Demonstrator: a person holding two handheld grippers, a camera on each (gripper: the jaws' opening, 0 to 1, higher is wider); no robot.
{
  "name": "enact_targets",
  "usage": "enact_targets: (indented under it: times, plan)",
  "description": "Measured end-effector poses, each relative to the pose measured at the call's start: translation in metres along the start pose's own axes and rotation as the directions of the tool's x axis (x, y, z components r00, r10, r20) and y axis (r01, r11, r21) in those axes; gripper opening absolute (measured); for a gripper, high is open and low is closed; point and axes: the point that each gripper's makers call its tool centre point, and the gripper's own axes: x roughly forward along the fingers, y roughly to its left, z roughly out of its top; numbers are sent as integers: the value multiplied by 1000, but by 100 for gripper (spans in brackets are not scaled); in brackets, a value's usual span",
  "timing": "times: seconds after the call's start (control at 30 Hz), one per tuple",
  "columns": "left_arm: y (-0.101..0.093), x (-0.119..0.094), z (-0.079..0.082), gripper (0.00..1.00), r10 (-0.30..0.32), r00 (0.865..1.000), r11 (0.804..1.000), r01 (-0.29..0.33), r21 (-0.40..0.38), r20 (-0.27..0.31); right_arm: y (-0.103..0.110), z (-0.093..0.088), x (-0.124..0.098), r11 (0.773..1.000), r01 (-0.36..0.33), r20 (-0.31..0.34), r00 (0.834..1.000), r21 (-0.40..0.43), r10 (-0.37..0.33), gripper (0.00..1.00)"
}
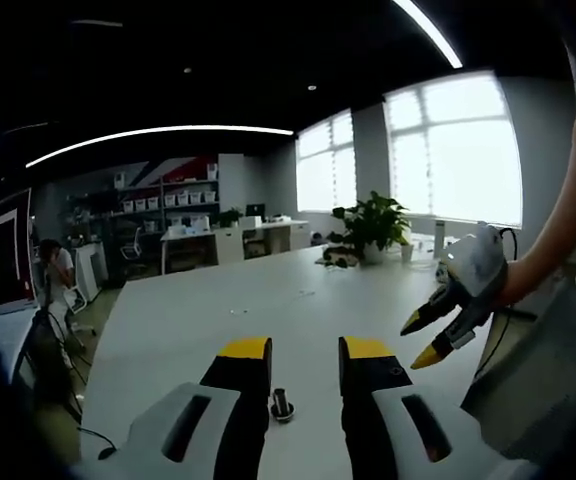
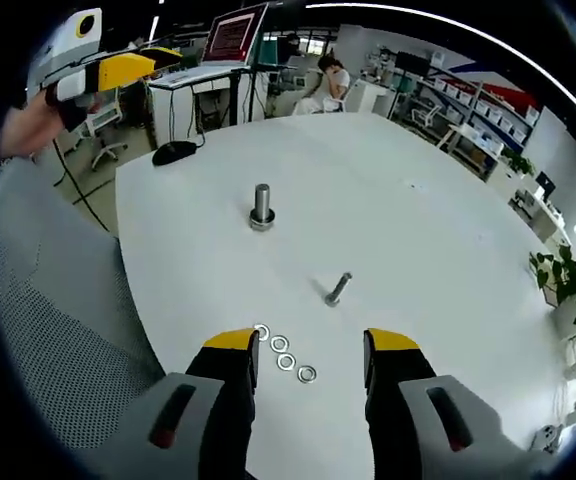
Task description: Place the washer onto the threaded stud by aligning its center hole with the stud, sliding it down to the base, and recovering from edge contact or off-axis alignment until the washer reaches the visible bottom stop.
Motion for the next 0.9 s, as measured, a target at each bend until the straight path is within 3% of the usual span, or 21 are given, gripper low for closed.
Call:
enact_targets:
  times: [0.27,0.47,0.9]
  plan:
    - [5,-1,0,25,17,1000,1000,-17,-19,1,11,-5,14,999,-49,-43,998,-17,48,42]
    - [1,0,0,25,6,1000,1000,-6,-2,-3,38,-13,29,979,-155,-140,981,-131,137,38]
    - [1,0,-1,25,6,1000,1000,-6,1,-7,46,-13,46,965,-203,-199,965,-168,169,34]
